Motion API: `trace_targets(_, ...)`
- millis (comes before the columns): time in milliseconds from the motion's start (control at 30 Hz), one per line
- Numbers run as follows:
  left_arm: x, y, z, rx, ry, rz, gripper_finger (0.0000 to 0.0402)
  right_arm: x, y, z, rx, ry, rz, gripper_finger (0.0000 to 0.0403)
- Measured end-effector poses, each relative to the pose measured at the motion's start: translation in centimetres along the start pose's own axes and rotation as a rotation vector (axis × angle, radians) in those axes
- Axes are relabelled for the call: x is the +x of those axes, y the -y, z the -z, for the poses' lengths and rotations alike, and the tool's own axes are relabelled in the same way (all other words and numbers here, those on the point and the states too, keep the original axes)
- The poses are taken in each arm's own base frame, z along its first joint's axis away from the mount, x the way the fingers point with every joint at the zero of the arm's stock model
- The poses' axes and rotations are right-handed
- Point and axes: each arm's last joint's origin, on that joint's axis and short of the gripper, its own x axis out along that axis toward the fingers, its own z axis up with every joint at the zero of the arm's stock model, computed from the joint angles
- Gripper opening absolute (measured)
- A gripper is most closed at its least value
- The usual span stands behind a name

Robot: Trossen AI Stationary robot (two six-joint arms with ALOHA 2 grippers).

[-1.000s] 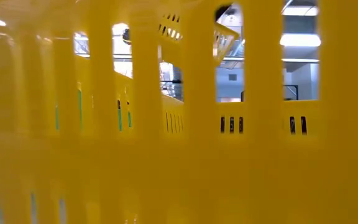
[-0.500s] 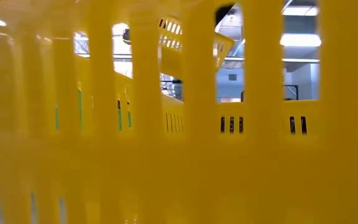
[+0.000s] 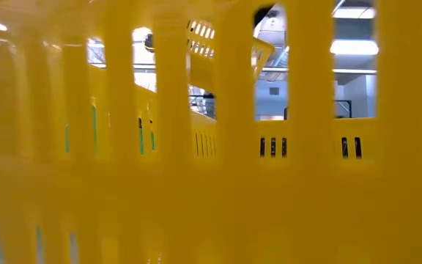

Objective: Stack baskets on shelf by color
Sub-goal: Stack the top yellow bin on the top of the other yellow bin on the shelf

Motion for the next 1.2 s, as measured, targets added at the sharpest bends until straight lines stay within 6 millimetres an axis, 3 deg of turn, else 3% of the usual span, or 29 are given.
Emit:
trace_targets(467, 1.9, -0.9, 0.2, 0.005, -0.05, -0.053, 0.0189, -0.2, -0.5, -0.2, -0.005, 0.027, -0.001, 0.0001)
trace_targets(600, 3.4, -1.0, 0.7, 0.027, -0.11, -0.118, 0.0142, -0.3, -0.6, -0.3, -0.005, 0.035, 0.004, 0.0001)
trace_targets(767, 5.2, -0.4, 1.2, 0.087, -0.16, -0.115, 0.0021, -0.3, -0.7, -0.3, -0.015, 0.041, 0.016, 0.0001)
trace_targets(1000, 5.1, 0.6, 0.8, 0.097, -0.117, -0.138, 0.0002, -0.5, -1.2, -0.4, -0.015, 0.049, 0.01, 0.0023)
trace_targets(1200, 5.1, 0.2, 0.8, 0.067, -0.121, -0.158, 0.0, -3.5, -1.5, -1.2, 0.042, 0.14, 0.019, 0.0091)
